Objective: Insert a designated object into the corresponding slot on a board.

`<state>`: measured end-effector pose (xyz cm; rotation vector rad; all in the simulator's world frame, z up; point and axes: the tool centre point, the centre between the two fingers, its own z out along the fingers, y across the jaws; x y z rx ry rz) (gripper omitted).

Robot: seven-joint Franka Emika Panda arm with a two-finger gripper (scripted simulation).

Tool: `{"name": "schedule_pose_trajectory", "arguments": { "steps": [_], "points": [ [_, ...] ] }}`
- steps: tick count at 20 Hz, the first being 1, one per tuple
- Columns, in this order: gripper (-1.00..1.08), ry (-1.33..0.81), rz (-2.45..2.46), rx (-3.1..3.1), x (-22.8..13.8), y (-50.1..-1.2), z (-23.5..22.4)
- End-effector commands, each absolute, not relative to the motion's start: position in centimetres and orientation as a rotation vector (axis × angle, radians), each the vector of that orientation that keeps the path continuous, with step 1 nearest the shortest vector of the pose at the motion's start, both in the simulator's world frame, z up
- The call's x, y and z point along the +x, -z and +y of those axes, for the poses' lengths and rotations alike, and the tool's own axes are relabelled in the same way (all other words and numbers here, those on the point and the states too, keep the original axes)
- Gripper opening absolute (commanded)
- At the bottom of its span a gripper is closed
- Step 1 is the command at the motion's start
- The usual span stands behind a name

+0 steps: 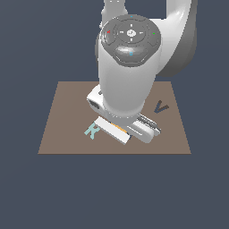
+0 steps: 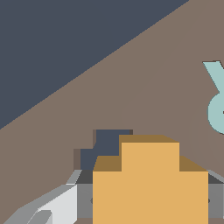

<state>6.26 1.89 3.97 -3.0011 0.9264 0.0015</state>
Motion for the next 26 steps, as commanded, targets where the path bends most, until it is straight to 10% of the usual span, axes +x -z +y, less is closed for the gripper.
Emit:
{"name": "schedule_pose_trajectory", "arguments": {
  "steps": [1,16,17,26],
  "points": [
    [-1.00,-0.001,0.931,-3.000,6.9,-4.0,2.7],
    [-1.00,-0.001,0.932,-3.000,7.4,-3.1,3.4],
    [1.00,-0.001,0.932,-3.000,7.4,-3.1,3.4],
    [1.00,-0.001,0.932,-3.000,7.4,-3.1,3.4]
  ]
}}
